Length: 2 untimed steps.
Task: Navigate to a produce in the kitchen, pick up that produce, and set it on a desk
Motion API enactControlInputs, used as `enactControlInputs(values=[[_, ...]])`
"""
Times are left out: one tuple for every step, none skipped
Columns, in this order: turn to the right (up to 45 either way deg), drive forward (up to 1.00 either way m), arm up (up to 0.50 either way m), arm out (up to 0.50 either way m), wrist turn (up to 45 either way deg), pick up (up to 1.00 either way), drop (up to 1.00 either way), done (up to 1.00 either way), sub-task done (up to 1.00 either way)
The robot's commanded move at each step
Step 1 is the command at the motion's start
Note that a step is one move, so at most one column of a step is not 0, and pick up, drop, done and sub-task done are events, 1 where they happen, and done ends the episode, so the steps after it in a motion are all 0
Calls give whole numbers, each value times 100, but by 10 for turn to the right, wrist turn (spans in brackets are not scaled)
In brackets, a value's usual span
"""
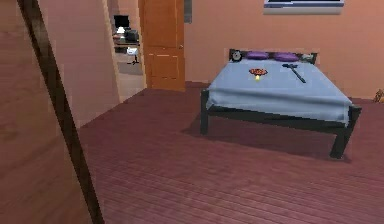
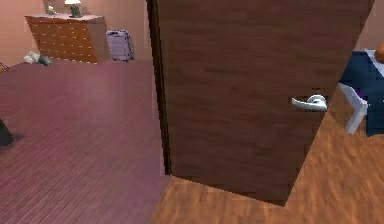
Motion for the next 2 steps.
enactControlInputs(values=[[0,80,0,0,0,0,0,0,0],[-60,0,0,0,0,0,0,0,0]])
